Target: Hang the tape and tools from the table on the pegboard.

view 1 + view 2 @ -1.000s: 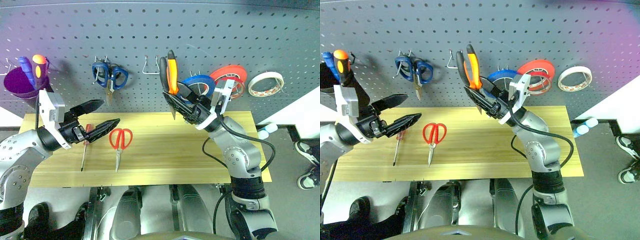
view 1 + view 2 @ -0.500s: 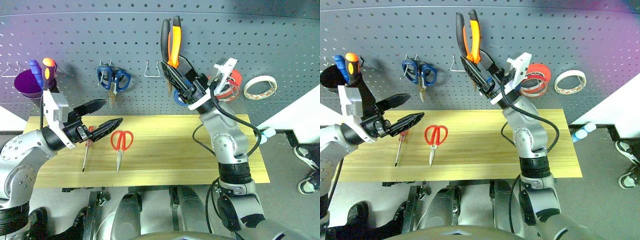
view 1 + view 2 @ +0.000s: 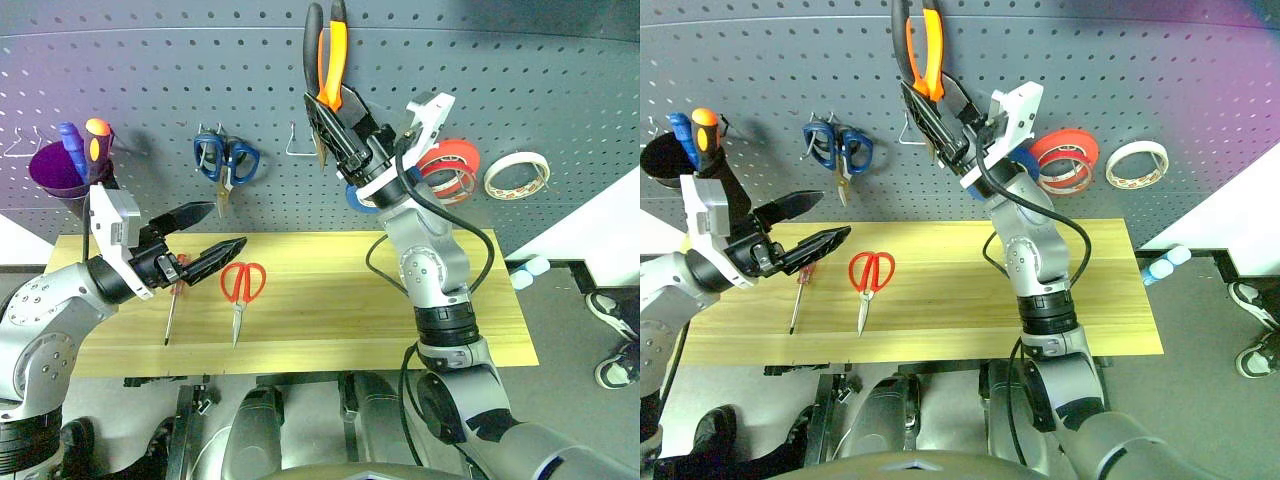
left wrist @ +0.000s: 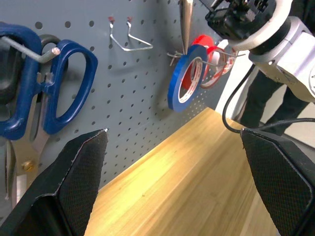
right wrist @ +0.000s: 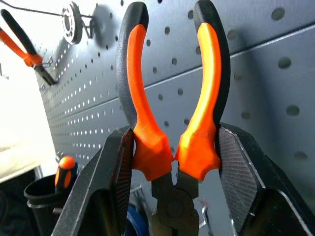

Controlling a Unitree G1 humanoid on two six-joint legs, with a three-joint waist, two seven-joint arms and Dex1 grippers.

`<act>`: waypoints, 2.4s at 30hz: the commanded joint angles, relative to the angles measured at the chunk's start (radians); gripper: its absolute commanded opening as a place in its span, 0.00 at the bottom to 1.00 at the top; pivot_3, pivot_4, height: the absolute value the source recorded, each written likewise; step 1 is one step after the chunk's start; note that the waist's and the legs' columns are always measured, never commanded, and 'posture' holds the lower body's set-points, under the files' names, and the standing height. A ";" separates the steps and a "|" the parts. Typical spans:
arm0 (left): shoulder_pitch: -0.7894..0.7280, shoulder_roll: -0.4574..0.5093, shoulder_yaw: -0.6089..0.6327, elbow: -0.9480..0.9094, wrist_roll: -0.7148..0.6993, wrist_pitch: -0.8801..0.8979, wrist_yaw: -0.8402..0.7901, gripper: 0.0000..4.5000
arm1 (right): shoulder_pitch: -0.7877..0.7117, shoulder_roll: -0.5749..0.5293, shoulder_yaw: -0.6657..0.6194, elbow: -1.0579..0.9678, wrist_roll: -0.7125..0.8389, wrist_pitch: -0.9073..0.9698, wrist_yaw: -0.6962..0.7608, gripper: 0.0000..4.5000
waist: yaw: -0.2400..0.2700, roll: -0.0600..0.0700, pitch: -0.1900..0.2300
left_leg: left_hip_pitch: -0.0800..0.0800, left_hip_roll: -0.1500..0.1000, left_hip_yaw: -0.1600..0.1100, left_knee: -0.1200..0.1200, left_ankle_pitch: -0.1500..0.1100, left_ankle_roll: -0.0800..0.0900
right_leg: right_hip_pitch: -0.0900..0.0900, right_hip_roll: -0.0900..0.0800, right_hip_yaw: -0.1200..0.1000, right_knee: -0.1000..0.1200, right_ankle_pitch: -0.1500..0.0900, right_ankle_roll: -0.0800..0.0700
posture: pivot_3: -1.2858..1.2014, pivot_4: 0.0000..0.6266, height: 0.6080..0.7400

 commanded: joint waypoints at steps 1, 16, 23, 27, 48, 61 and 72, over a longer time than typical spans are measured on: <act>0.003 0.003 0.026 -0.039 -0.011 -0.015 0.006 1.00 | -0.054 0.029 -0.013 0.023 -0.022 -0.090 -0.017 0.47 | 0.000 0.000 0.000 | 0.000 0.000 0.000 0.000 0.000 0.000 | 0.000 0.000 0.000 0.000 0.000 0.000 | 0.51 0.33 0.95; 0.032 0.006 0.039 -0.074 -0.032 0.002 0.040 1.00 | -0.141 0.118 0.009 0.211 -0.067 -0.236 -0.034 0.47 | 0.004 0.000 0.000 | 0.005 0.000 -0.001 0.000 0.000 0.000 | 0.006 0.000 0.000 -0.001 0.000 0.000 | 0.53 0.35 0.95; 0.042 0.006 0.036 -0.081 -0.032 -0.007 0.048 1.00 | -0.198 0.117 -0.005 0.283 -0.069 -0.281 -0.043 0.47 | 0.005 0.001 0.000 | 0.006 0.000 -0.001 0.000 0.000 0.000 | 0.007 0.000 0.000 -0.001 0.000 -0.001 | 0.53 0.35 0.95; 0.039 0.006 0.036 -0.081 -0.034 -0.003 0.052 1.00 | -0.214 0.116 -0.004 0.312 -0.073 -0.304 -0.046 0.47 | 0.006 0.001 0.000 | 0.006 0.000 -0.001 0.000 0.000 0.000 | 0.008 0.000 0.000 -0.001 0.001 -0.001 | 0.53 0.35 0.95; 0.037 0.022 0.048 -0.090 -0.056 0.009 0.060 1.00 | -0.143 0.093 0.053 0.395 -0.229 -0.494 -0.075 0.47 | 0.006 0.001 0.001 | 0.006 0.001 -0.002 -0.001 0.000 0.001 | 0.008 0.000 -0.001 -0.003 0.000 -0.001 | 0.53 0.36 0.95; 0.083 0.022 0.107 -0.163 -0.126 0.027 0.109 1.00 | -0.083 0.095 0.078 0.408 -0.314 -0.580 -0.131 0.47 | 0.006 0.002 0.001 | 0.005 0.001 -0.002 -0.002 0.000 0.001 | 0.008 0.001 -0.001 -0.004 0.000 -0.001 | 0.54 0.37 0.95; 0.183 0.016 0.194 -0.271 -0.177 0.020 0.190 1.00 | -0.096 0.096 0.073 0.477 -0.324 -0.622 -0.148 0.47 | 0.007 0.002 0.001 | 0.005 0.001 -0.002 -0.002 0.000 0.001 | 0.007 0.001 -0.001 -0.005 0.000 -0.001 | 0.55 0.36 0.95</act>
